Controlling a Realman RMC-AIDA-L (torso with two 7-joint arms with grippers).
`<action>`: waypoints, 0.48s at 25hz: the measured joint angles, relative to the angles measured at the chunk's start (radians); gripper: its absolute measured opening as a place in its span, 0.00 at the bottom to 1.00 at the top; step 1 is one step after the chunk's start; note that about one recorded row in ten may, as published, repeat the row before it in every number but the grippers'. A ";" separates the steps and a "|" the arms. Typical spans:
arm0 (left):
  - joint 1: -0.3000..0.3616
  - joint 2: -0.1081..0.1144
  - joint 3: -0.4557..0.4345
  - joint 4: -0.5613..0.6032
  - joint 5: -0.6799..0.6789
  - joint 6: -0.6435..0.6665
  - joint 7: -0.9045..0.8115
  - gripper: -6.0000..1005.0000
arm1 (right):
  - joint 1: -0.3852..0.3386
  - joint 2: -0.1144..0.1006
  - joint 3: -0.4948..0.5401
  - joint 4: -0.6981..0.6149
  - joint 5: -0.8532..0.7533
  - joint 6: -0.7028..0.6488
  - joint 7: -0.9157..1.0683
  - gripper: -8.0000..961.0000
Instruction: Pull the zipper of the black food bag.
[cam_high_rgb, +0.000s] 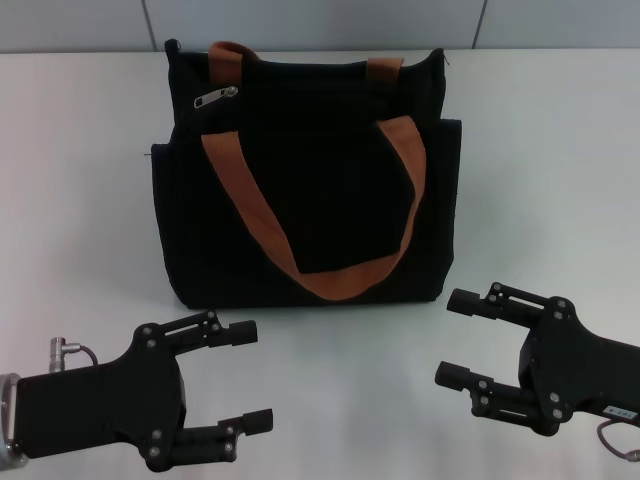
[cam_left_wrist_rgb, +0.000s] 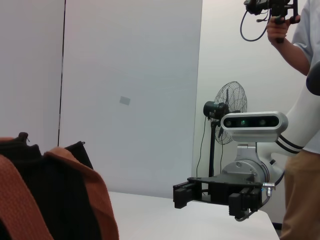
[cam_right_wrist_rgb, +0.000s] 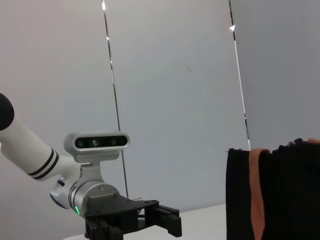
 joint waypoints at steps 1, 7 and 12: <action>0.000 0.000 0.000 -0.001 0.000 -0.001 0.000 0.78 | 0.000 0.000 0.000 0.000 0.000 0.001 0.000 0.73; -0.002 0.000 0.000 -0.001 -0.003 -0.005 0.000 0.77 | 0.005 0.000 -0.001 0.004 0.000 0.011 0.000 0.73; -0.002 0.000 -0.008 -0.004 -0.006 -0.006 0.000 0.76 | 0.008 0.001 -0.002 0.007 0.001 0.019 -0.003 0.73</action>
